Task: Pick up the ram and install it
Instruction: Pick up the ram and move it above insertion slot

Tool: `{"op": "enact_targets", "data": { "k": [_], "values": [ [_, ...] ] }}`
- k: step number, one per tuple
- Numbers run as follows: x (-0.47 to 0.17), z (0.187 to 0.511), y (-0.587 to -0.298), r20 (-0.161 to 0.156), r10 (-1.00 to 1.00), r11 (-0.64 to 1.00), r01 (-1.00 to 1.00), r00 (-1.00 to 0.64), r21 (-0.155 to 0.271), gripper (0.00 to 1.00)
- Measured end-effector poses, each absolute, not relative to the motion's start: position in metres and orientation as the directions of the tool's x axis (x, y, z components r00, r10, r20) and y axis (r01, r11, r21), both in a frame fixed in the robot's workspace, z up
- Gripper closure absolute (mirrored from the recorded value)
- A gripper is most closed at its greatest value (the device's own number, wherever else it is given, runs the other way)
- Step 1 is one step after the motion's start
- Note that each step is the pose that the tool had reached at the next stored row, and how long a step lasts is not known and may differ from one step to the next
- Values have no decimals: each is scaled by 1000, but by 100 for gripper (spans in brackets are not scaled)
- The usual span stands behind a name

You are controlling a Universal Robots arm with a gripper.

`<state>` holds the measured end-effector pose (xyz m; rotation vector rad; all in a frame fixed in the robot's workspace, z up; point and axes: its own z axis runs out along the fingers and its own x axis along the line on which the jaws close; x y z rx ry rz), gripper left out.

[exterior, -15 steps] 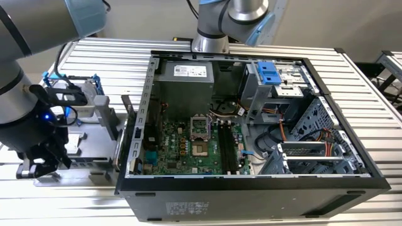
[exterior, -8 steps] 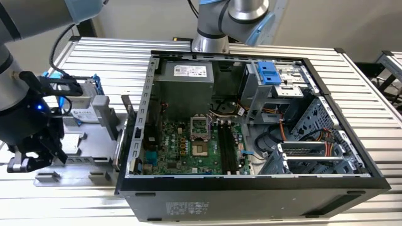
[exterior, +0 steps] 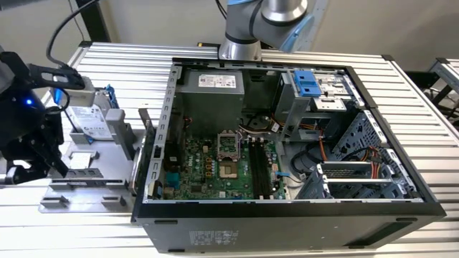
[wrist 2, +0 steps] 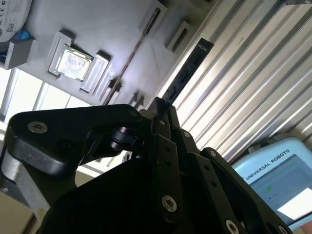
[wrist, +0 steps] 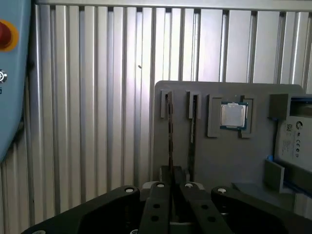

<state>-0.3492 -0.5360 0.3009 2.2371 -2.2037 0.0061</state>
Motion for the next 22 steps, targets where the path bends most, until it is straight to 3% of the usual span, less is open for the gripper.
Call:
{"op": "enact_targets", "data": {
  "k": [16, 22],
  "values": [
    [-349, 373, -536, 4, -1000, -15, -1000, 15, -2, 100],
    [-349, 377, -536, 4, -1000, -15, -1000, 15, -2, 100]
  ]
}}
